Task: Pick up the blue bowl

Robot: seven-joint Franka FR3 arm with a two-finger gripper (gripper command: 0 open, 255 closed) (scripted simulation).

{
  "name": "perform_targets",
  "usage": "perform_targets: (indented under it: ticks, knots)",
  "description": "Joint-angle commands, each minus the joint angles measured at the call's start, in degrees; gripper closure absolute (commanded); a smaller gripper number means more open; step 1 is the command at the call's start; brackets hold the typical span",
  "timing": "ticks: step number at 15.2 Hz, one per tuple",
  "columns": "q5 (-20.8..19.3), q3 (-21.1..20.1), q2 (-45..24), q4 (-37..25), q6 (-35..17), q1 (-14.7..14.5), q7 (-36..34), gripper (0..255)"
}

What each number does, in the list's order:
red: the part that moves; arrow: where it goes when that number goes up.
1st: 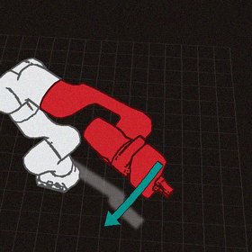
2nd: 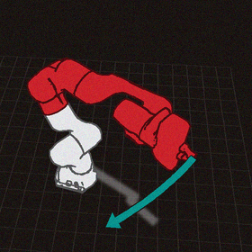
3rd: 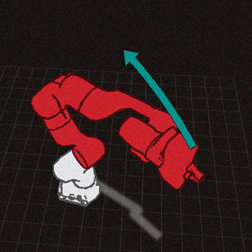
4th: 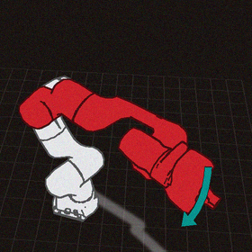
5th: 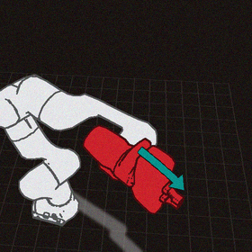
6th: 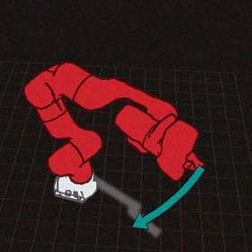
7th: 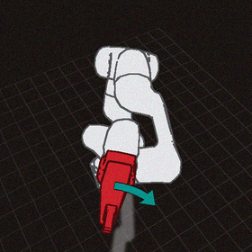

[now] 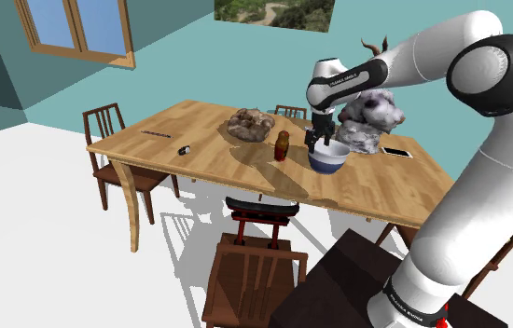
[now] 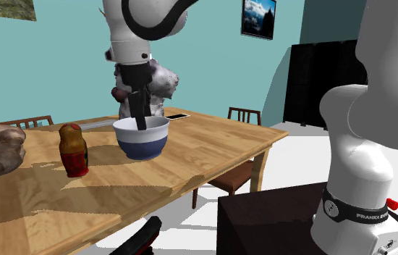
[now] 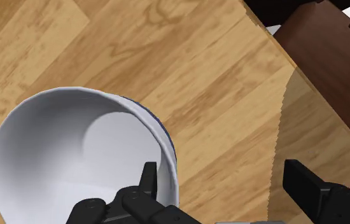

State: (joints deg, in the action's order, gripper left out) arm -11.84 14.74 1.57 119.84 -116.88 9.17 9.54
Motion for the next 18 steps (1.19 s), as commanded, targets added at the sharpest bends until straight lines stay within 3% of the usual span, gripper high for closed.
perform_targets:
  ticks: [1, 4, 13, 14, 18]
  knots:
    - [-0.35, 0.77, -4.14, -3.04, -1.52, 0.71, 1.32, 0]
    - [-0.58, 1.48, -8.81, -6.91, -2.8, 1.63, 2.75, 0]
    - [-0.48, 1.5, -11.35, -4.02, -8.13, 1.89, 2.01, 0]
    - [-0.47, 1.51, -11.34, -4.11, -8.03, 1.89, 2.04, 255]
    - [-0.46, 1.5, -11.35, -4.13, -8.03, 1.89, 2.03, 255]
